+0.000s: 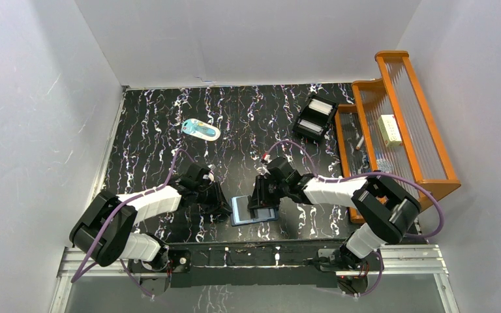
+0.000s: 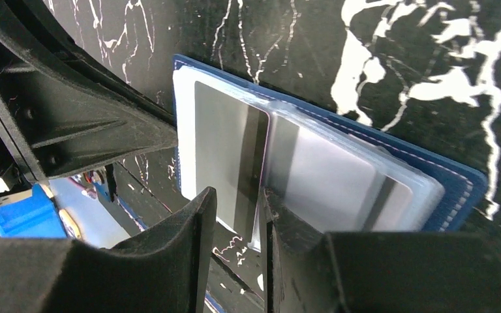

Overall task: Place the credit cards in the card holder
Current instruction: Insert the credit card into the card holder, then close the card holder at the center of the board.

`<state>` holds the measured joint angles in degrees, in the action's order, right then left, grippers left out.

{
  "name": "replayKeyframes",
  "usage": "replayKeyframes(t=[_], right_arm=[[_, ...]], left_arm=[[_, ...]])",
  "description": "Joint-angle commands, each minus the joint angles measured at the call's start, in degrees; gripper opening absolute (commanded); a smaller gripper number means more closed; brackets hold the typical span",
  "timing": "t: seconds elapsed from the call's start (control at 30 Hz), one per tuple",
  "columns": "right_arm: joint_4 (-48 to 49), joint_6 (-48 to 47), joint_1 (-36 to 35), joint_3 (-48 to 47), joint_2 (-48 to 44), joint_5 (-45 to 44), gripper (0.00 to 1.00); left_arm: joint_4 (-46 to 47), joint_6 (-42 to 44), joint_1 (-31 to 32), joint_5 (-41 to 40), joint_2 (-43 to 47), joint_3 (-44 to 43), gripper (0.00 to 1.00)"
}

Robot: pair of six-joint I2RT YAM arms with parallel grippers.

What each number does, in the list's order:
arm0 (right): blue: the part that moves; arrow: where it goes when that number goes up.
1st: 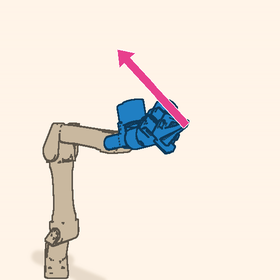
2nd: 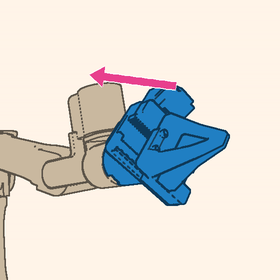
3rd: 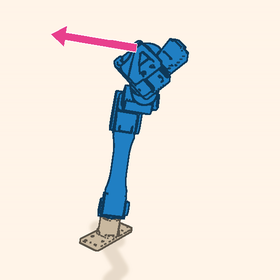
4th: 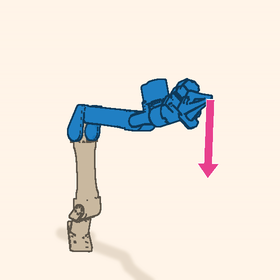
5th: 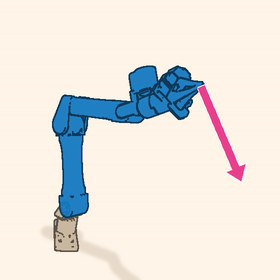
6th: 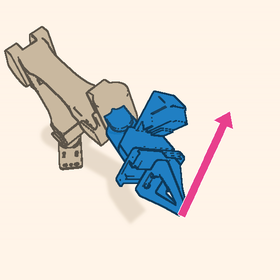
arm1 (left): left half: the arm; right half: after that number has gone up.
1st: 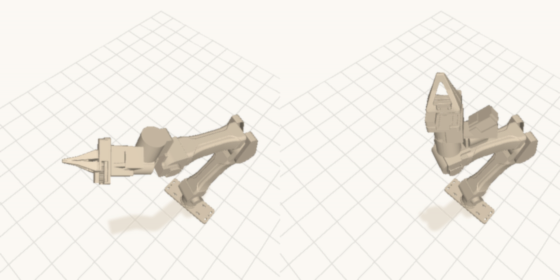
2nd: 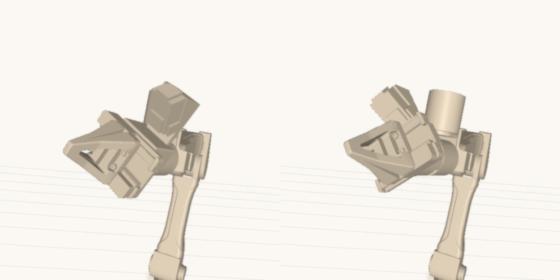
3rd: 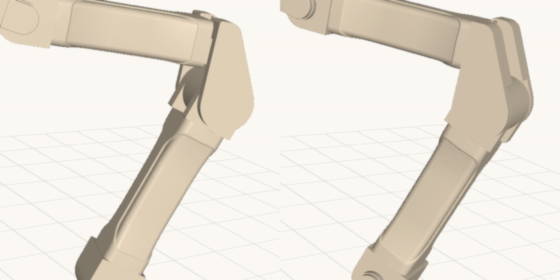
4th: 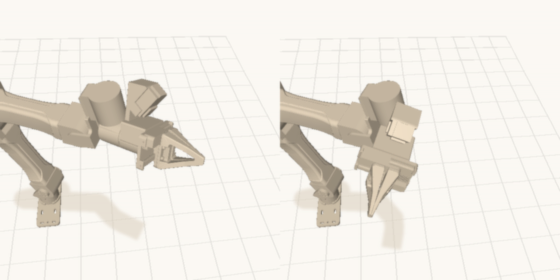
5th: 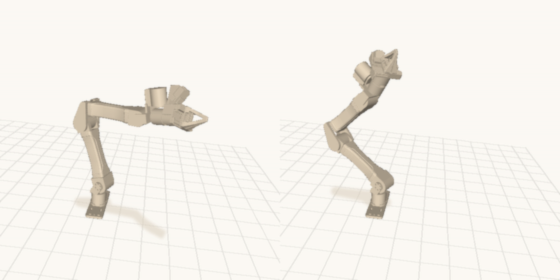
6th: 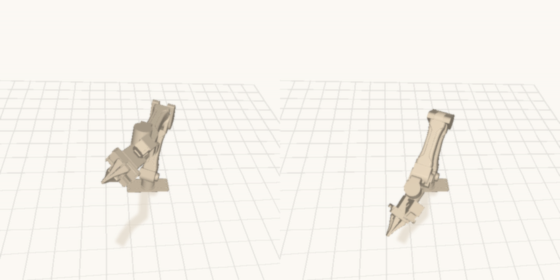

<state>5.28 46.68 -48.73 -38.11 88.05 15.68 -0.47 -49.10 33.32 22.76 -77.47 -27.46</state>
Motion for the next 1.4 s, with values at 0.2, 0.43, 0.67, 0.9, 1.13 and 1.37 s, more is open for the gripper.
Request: replayKeyframes(t=[0.2,0.43,0.67,0.9,1.13,1.37], right_arm=[[1.4,-1.3,-2.3,-2.4,2.5,1.3,0.38],[-11.3,-3.8,-2.3,-5.3,-5.6,-8.4,0.4],[-20.2,-1.4,-2.3,-6.3,-11.3,-17.2,0.43],[-23.9,-8.8,-1.4,-6.8,-11.8,-21.7,0.53],[-26.5,-29.8,-1.2,-13.6,-9.6,-16.9,0.45],[-33.2,-45.3,-1.2,-21.7,-3.6,-14.6,0.47]], left_arm=[[-1.2,-0.1,0.1,0.1,0.4,1.2,0.13],[-3.2,-0.2,0.1,-0.7,2.4,0.3,0.17],[-3.5,-0.2,0.1,-0.7,2.9,-0.6,0.29],[-0.9,-0.3,0.0,1.9,0.5,-0.7,0.43],[0.1,-0.2,0.1,2.6,-2.1,-0.9,0.48],[1.4,-0.5,0.0,3.3,-4.4,-1.4,0.46]])
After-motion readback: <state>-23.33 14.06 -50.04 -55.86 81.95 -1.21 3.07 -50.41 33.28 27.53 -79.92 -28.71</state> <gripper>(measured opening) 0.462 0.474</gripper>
